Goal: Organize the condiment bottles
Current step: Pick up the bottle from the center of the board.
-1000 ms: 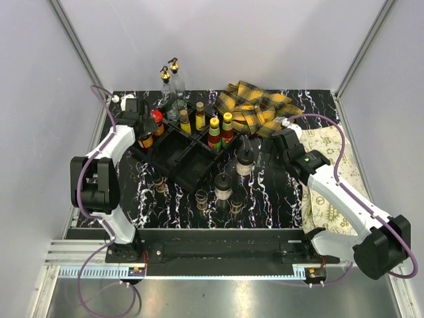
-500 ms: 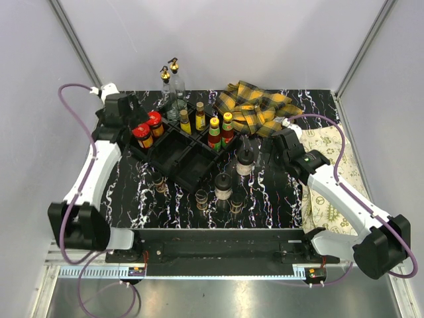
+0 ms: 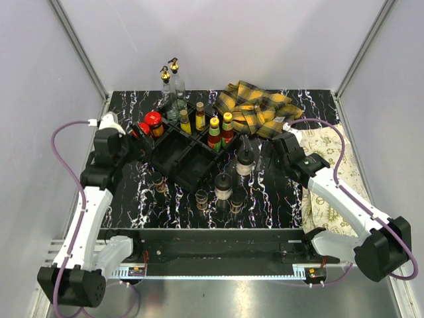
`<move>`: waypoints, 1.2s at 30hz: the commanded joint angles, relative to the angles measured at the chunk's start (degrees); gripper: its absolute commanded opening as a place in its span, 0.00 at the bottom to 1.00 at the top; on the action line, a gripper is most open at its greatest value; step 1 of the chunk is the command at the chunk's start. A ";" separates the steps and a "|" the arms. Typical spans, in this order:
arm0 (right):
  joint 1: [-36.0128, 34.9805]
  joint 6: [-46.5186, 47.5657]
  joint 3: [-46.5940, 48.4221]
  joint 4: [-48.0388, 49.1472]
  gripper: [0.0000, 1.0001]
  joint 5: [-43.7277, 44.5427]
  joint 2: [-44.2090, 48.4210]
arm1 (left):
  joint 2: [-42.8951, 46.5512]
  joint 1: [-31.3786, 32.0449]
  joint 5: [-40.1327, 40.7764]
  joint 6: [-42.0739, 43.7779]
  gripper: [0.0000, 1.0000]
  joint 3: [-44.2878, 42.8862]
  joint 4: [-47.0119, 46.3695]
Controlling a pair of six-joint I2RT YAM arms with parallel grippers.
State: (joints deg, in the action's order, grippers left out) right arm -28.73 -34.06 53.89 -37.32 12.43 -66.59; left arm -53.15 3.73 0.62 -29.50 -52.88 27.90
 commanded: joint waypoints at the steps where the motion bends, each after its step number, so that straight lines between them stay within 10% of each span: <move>1: 0.52 -1.44 -0.36 1.37 1.00 -0.47 1.46 | 2.95 -0.04 -1.77 -1.18 0.99 6.01 1.37; 26: 0.96 -1.80 -0.63 2.78 1.00 -1.00 -2.14 | -2.66 6.38 -0.89 -7.50 0.90 16.94 -0.22; 36: 1.48 -1.36 -1.42 3.04 1.00 -1.18 -2.58 | -4.25 8.31 4.12 -7.68 0.60 16.58 -0.22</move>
State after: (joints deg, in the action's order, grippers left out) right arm -27.86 -34.92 52.47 -36.14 12.23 -68.99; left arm -57.14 11.49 1.56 -37.08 -35.79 29.93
